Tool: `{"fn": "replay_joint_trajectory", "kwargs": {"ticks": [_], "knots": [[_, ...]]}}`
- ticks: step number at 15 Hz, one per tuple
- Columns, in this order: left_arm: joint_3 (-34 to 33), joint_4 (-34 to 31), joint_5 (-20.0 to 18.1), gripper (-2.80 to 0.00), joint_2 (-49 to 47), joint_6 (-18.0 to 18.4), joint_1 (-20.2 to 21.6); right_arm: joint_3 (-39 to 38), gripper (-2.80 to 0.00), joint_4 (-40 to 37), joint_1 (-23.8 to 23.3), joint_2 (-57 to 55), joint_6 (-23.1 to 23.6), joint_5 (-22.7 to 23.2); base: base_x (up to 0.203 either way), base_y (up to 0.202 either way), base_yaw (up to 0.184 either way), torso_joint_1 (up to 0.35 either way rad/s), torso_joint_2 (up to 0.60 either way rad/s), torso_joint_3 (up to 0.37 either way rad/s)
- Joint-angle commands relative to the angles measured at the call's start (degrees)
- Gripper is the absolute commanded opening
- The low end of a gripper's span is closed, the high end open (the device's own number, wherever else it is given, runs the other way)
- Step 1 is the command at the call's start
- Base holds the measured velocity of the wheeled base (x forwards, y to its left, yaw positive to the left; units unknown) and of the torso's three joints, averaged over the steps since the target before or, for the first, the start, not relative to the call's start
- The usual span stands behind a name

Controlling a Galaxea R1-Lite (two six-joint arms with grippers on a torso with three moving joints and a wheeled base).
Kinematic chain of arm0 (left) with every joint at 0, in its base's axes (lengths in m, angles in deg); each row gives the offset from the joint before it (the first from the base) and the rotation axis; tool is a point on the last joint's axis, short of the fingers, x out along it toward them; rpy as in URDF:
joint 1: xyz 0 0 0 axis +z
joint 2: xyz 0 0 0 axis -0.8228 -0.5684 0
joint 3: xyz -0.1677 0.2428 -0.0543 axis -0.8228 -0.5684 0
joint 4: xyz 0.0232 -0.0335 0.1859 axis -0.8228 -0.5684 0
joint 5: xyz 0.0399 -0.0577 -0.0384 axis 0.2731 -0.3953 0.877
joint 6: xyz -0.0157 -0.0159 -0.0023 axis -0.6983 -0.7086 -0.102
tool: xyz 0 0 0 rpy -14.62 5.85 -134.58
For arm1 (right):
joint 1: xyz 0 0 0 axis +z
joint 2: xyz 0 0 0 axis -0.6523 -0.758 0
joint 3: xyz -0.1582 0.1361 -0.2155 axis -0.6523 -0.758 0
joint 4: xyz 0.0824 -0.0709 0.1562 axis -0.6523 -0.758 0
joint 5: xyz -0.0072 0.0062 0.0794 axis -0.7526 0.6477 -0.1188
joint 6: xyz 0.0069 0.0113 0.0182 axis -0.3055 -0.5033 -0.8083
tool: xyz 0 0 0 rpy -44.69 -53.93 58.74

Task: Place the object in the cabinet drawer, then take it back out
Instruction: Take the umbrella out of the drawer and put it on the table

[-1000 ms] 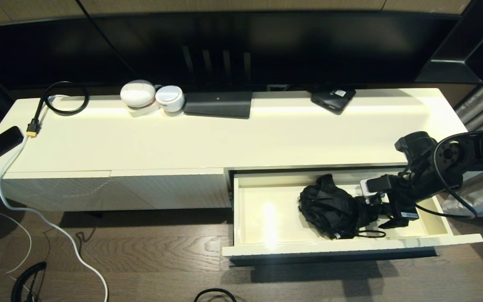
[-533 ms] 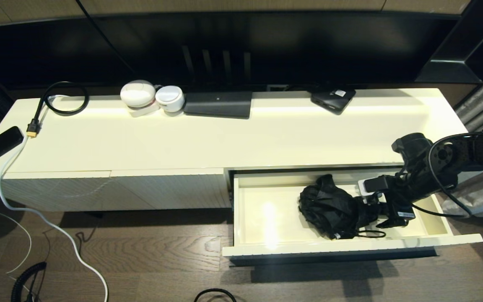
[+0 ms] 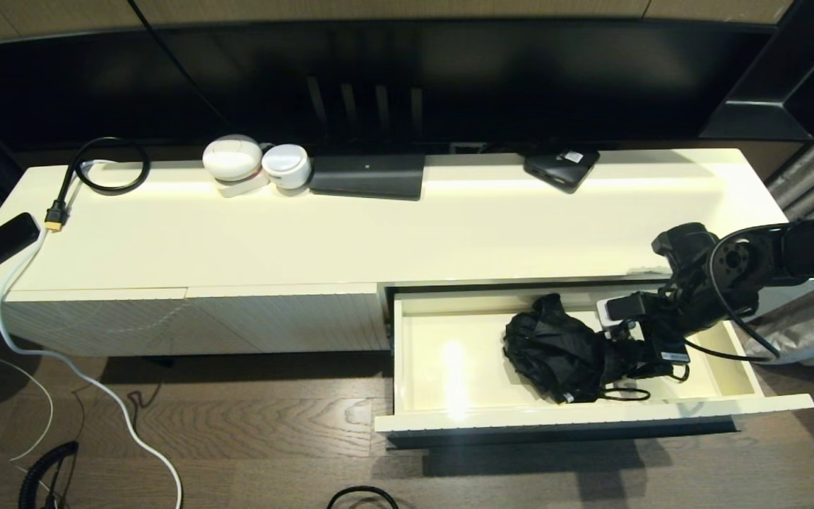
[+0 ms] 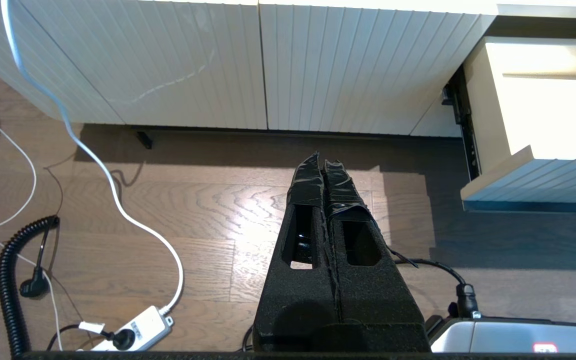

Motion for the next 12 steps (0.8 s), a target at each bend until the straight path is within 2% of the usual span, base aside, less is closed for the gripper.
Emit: {"fn": "replay_joint_trajectory", "kwargs": {"ticks": [1, 12], "knots": [[0.0, 0.02, 0.03, -2.8, 0.0, -0.06, -0.02, 1.05, 0.0, -0.24, 0.14, -0.44, 0.45, 0.0, 0.0, 0.0, 0.0, 0.0, 0.0, 0.0], [0.0, 0.02, 0.03, -2.8, 0.0, -0.06, 0.06, 2.96, 0.0, -0.3, 0.25, -1.97, 0.45, -0.02, 0.0, 0.0, 0.0, 0.0, 0.0, 0.0]]}}
